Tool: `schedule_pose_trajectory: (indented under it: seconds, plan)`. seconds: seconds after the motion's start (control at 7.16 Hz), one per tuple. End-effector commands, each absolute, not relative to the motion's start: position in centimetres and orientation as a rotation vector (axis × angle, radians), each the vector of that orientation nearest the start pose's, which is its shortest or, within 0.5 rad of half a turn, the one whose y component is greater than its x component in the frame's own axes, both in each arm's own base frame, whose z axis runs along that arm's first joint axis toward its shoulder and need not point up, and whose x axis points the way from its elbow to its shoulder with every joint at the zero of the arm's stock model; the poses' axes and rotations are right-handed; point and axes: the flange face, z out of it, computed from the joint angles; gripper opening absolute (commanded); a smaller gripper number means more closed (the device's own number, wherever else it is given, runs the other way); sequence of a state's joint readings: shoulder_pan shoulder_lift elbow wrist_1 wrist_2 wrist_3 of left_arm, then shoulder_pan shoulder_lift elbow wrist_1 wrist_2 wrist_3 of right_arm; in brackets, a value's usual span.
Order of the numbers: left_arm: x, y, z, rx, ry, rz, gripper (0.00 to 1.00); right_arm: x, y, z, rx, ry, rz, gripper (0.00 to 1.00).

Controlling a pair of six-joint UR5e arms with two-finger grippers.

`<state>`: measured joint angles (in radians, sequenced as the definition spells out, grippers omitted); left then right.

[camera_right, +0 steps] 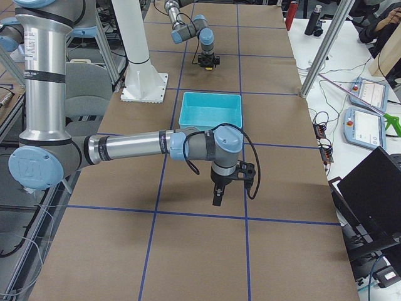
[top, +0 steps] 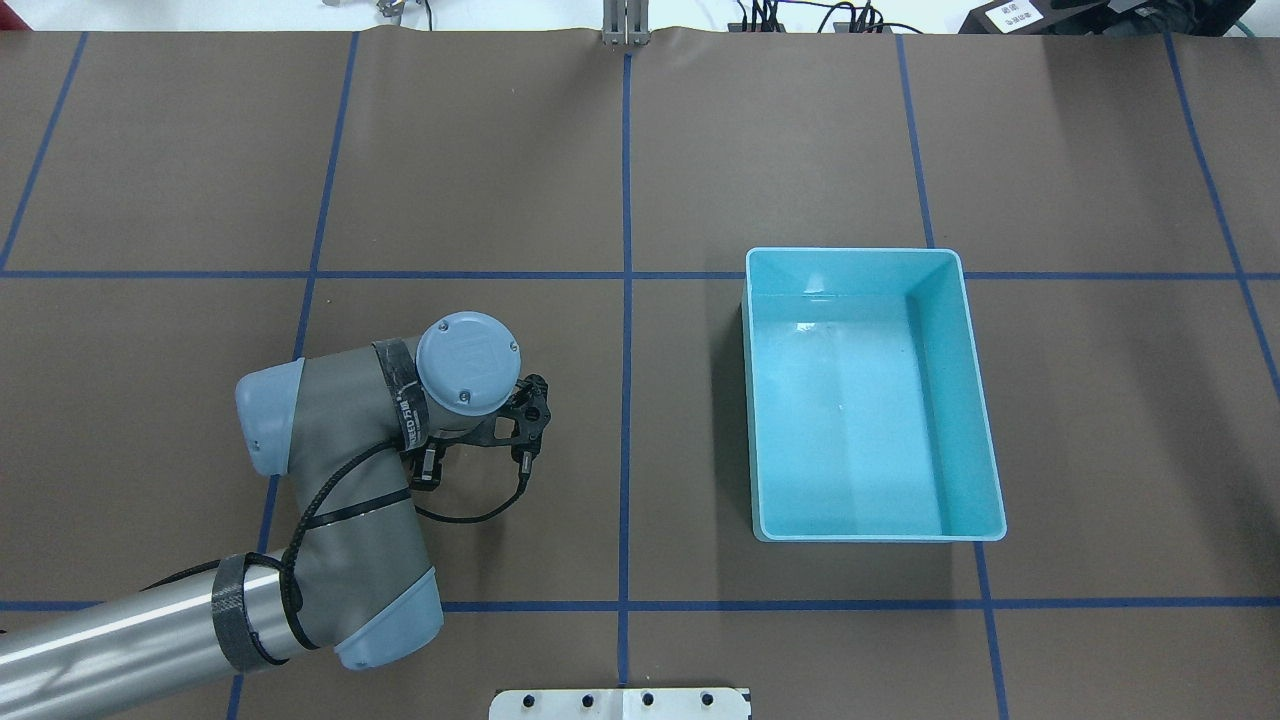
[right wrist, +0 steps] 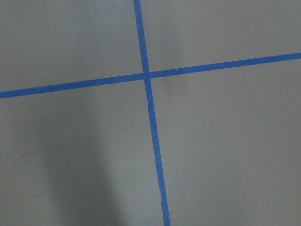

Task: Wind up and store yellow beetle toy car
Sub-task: 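Close the left gripper onto the top of the yellow car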

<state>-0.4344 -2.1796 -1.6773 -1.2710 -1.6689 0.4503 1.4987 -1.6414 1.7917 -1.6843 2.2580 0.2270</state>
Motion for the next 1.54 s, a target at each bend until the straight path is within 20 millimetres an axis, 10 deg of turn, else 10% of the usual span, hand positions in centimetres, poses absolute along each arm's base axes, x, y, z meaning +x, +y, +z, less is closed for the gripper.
schedule_pose_trajectory:
  seconds: [0.0, 0.14, 0.42, 0.56, 1.4]
  plan:
    - [56.0, -39.5, 30.7, 0.401, 0.255, 1.581, 0.72, 3.6, -46.4, 60.1, -0.068, -0.685, 0.135, 1.00]
    - [56.1, -39.5, 30.6, 0.402, 0.255, 1.581, 0.69, 3.6, -46.4, 60.2, -0.069, -0.685, 0.135, 1.00]
    - [56.0, -39.4, 30.5, 0.405, 0.261, 1.577, 0.10, 3.6, -46.4, 60.2, -0.070, -0.685, 0.137, 1.00]
    - [55.7, -39.5, 30.1, 0.412, 0.264, 1.570, 0.00, 3.6, -46.4, 60.2, -0.070, -0.685, 0.137, 1.00]
    - [44.5, -46.9, 30.4, 0.419, 0.395, 1.403, 0.00, 3.6, -46.4, 60.2, -0.071, -0.685, 0.137, 1.00]
